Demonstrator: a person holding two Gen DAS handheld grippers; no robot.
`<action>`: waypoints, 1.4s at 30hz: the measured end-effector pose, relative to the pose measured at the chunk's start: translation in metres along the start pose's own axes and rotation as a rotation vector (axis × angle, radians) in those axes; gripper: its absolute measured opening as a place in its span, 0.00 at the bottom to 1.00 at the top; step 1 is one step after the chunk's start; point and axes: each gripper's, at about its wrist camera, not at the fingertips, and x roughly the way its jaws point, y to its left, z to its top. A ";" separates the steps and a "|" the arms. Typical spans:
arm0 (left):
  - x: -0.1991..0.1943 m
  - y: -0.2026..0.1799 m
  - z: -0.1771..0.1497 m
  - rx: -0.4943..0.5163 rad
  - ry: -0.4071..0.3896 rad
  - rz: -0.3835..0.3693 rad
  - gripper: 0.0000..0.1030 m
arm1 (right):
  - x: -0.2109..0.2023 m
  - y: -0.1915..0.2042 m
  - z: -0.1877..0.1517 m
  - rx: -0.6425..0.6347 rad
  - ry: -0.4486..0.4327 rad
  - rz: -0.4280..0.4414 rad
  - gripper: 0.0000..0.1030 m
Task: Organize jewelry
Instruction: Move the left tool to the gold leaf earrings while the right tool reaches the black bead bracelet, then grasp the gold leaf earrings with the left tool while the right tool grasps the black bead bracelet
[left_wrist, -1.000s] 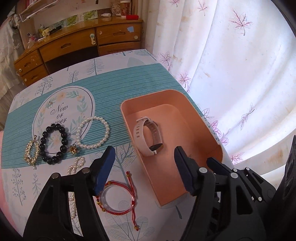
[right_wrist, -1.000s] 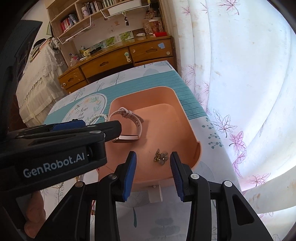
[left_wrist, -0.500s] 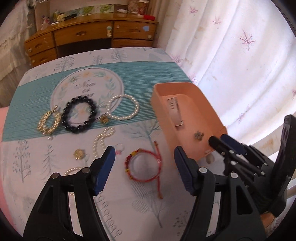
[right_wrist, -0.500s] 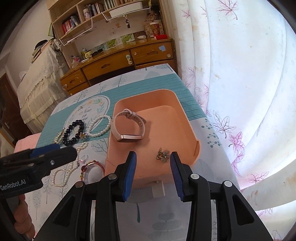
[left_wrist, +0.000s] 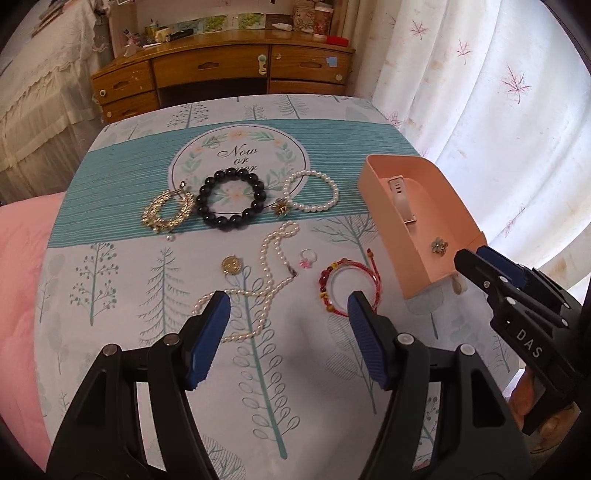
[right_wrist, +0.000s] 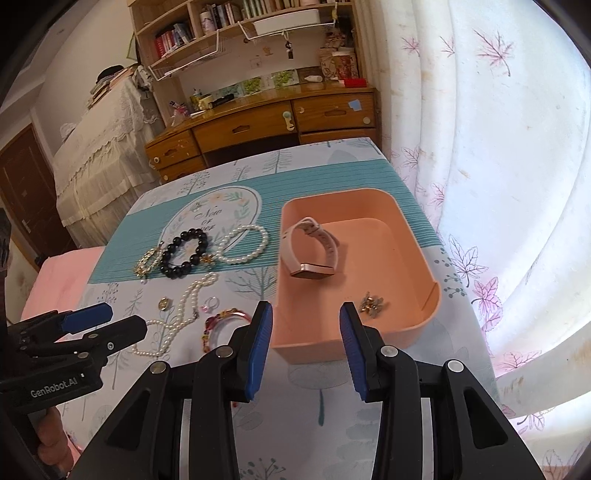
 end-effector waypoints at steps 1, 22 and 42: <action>-0.002 0.002 -0.002 -0.003 -0.001 0.001 0.62 | -0.003 0.004 -0.001 -0.008 -0.001 0.002 0.37; -0.011 0.143 -0.003 -0.242 0.012 0.133 0.62 | 0.023 0.101 0.024 -0.167 0.165 0.144 0.37; 0.085 0.141 0.068 0.200 0.132 0.055 0.62 | 0.227 0.177 0.127 -0.308 0.440 0.175 0.36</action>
